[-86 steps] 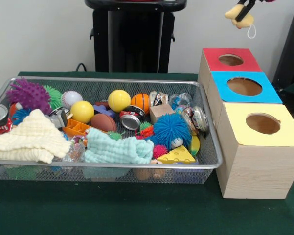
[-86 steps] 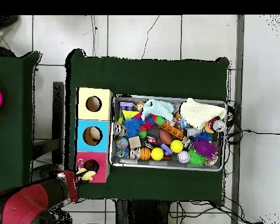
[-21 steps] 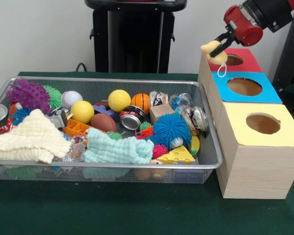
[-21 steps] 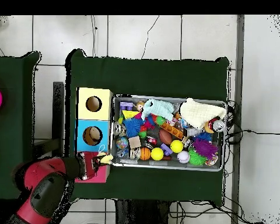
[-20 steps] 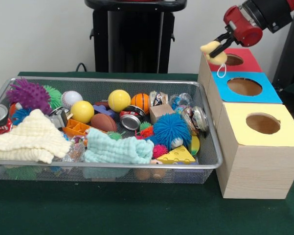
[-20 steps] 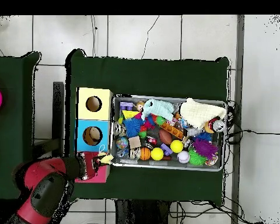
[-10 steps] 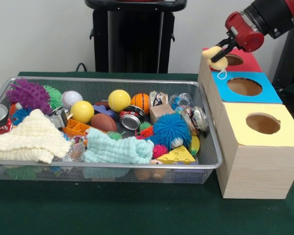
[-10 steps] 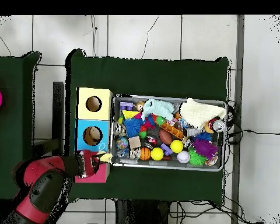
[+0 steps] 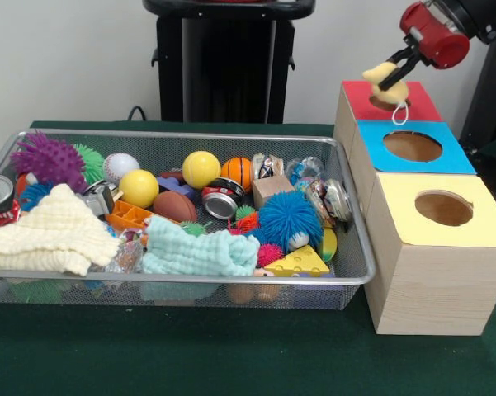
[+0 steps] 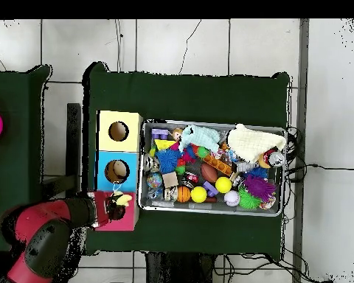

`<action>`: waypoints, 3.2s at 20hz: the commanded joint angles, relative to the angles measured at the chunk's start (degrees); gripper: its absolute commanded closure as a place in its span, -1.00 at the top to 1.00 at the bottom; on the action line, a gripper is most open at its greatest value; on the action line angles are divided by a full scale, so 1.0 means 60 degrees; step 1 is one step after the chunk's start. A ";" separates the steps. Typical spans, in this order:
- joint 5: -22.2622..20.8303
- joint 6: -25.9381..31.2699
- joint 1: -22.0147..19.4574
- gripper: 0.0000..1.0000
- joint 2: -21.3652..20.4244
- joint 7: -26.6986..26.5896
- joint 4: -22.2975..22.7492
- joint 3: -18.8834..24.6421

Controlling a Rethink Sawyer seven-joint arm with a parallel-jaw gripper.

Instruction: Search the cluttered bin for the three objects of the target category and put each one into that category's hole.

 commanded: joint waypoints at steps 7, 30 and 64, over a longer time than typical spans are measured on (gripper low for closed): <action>0.0138 0.0592 0.0079 -1.00 -0.0452 0.2325 -0.0103 0.1252; 0.0567 -0.3233 0.0387 -1.00 -0.0328 0.2005 0.1705 0.2634; 0.0606 -0.1991 0.1321 -1.00 0.0871 0.3353 0.0801 0.2045</action>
